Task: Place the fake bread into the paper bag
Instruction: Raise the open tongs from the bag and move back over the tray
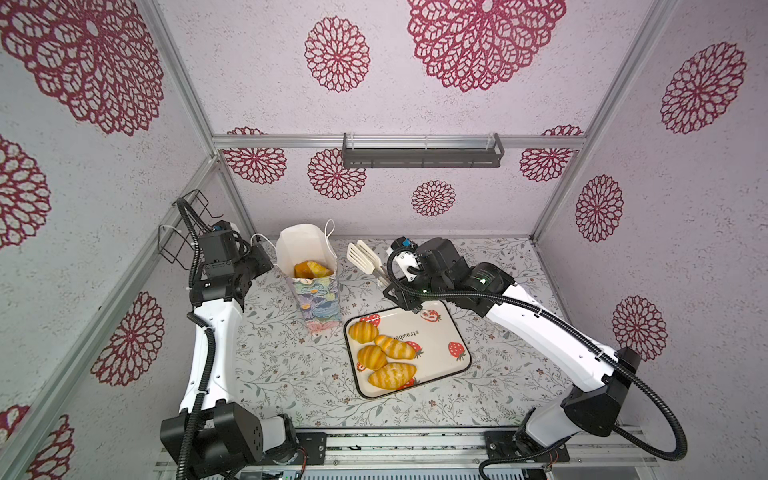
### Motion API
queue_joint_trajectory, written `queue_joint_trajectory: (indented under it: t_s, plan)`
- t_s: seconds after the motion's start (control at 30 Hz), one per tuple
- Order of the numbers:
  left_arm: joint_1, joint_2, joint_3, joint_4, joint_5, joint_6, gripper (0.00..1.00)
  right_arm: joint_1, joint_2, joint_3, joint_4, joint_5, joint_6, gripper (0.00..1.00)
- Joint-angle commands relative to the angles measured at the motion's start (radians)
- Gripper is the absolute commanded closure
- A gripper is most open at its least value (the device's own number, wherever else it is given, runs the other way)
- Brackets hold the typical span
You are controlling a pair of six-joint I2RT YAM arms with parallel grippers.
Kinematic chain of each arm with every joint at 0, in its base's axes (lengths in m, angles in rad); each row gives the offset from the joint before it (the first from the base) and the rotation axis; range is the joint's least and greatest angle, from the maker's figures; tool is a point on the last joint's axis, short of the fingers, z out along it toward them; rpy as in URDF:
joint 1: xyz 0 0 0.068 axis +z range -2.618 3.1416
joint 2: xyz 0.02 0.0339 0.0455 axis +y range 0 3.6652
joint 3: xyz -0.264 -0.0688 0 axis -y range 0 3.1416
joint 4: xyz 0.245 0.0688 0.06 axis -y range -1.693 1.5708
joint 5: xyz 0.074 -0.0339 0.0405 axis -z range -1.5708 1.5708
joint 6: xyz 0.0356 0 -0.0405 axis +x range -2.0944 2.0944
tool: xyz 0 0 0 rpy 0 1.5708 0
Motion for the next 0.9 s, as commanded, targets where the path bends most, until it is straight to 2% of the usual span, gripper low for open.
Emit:
queue_joint_trajectory:
  t_s: [0.0,0.27,0.87]
  plan:
    - [0.009,-0.025,-0.009,0.015,-0.005,-0.005,1.00,-0.001,-0.068,-0.023,0.017,0.019,0.026,0.66]
    - [0.009,-0.020,-0.012,0.019,0.003,-0.009,1.00,0.001,-0.085,-0.138,0.007,-0.003,0.035,0.66]
    - [0.009,-0.012,-0.012,0.020,0.009,-0.011,1.00,0.001,-0.025,-0.237,0.002,-0.019,-0.006,0.65]
